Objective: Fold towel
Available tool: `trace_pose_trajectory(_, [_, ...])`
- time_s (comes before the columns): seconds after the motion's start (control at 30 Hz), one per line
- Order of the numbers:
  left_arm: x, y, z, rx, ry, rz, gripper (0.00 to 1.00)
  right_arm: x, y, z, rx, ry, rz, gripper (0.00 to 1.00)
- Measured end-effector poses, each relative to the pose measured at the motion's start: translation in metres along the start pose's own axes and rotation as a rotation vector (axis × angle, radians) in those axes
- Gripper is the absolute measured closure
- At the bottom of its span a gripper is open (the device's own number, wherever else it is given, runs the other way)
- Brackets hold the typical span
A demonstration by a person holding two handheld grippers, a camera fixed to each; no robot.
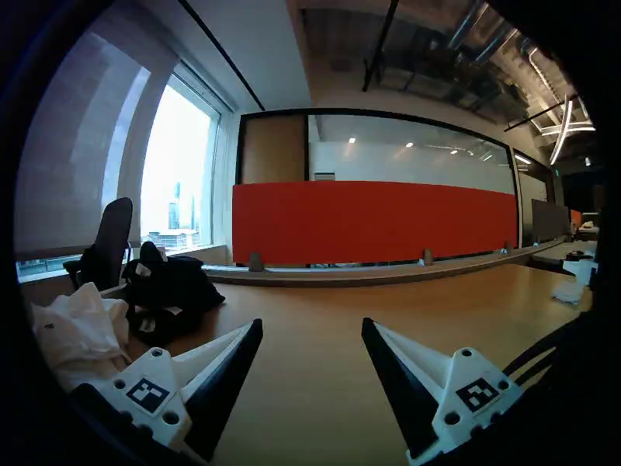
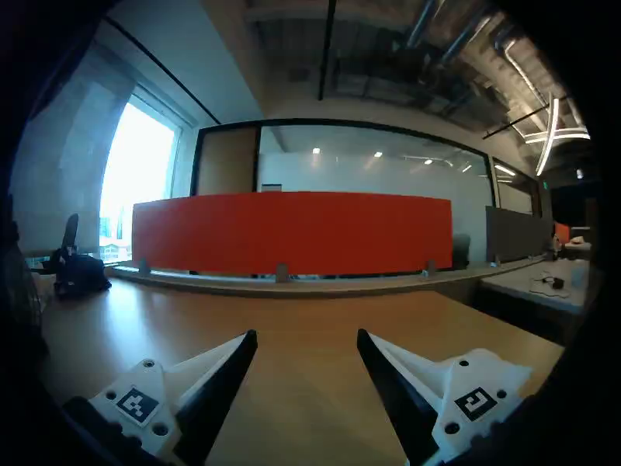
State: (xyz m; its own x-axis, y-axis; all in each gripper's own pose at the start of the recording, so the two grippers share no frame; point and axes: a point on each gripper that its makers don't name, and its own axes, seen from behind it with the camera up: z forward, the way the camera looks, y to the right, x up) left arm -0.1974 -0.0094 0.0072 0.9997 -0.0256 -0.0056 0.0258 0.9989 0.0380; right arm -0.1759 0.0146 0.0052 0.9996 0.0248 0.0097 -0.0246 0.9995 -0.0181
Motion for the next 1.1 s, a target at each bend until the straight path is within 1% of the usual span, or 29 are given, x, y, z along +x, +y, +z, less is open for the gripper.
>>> trace_pose_trajectory(1.1, [0.0053, 0.0007, -0.0018, 0.000, -0.002, -0.001, 0.06, -0.0009, 0.0005, -0.0004, -0.001, 0.000, 0.001, 0.00])
